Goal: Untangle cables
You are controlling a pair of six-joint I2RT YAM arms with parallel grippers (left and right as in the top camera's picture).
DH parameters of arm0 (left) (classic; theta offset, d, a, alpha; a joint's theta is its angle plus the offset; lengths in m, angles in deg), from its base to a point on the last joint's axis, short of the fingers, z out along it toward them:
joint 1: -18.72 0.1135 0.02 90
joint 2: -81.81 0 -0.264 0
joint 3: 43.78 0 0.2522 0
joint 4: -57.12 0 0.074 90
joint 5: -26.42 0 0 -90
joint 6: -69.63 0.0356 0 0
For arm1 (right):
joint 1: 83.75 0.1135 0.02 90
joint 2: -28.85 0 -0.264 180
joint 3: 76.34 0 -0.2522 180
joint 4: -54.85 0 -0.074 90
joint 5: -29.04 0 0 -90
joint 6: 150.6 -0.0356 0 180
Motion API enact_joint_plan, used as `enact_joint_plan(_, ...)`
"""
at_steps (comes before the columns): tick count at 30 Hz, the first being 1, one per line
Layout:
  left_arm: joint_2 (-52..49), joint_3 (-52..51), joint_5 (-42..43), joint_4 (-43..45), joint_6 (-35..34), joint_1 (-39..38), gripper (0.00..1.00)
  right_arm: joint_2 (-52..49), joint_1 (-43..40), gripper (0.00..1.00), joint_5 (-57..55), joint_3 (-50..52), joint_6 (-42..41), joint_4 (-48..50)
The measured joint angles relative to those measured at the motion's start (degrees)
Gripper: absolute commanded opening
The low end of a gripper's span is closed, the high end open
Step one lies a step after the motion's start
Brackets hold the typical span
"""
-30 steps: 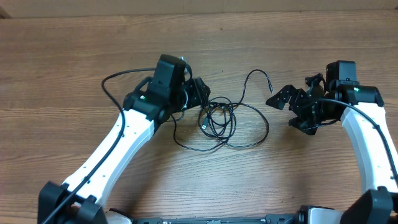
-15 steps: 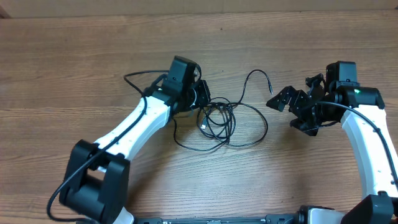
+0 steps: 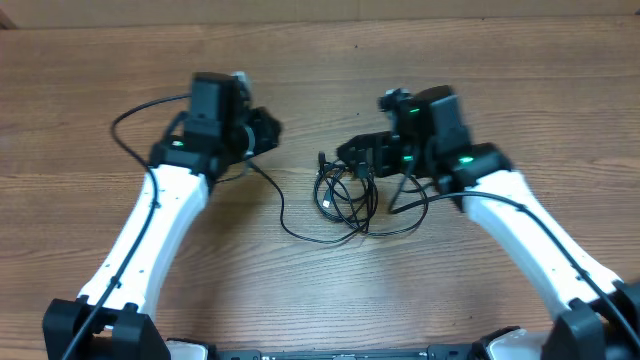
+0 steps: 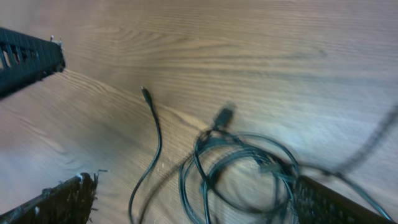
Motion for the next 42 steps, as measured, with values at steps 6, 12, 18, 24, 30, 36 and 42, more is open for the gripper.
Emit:
enact_joint_plan(6,0.00,0.00,-0.66,-5.79,-0.46,9.25,0.65,-6.86,9.94,0.89,-14.12,0.02,1.46,2.14)
enact_joint_plan(12,0.00,0.00,-0.87,-6.56,-0.48,9.51,0.69,-13.97,11.91,0.39,-19.08,0.02,1.55,2.84)
enact_joint_plan(18,0.00,0.00,-0.90,-8.35,-0.48,9.51,0.84,-14.80,11.80,0.04,-20.57,-0.52,-0.50,0.22)
enact_joint_plan(24,0.00,0.00,1.88,-10.64,-0.57,9.51,0.93,-13.40,10.40,0.04,-20.57,-10.93,-1.57,-12.94)
enact_joint_plan(30,0.00,0.00,3.65,-11.08,-0.59,9.51,0.94,-1.49,10.34,0.04,-20.33,-24.50,0.66,-23.19)
enact_joint_plan(36,0.00,0.00,3.98,-11.13,-0.61,9.51,0.95,1.92,10.34,0.04,-21.14,-25.97,1.86,-32.98)
enact_joint_plan(42,0.00,0.00,4.24,-12.20,-0.63,9.51,0.95,-5.57,10.12,0.04,-28.44,-20.15,-2.05,-36.50)
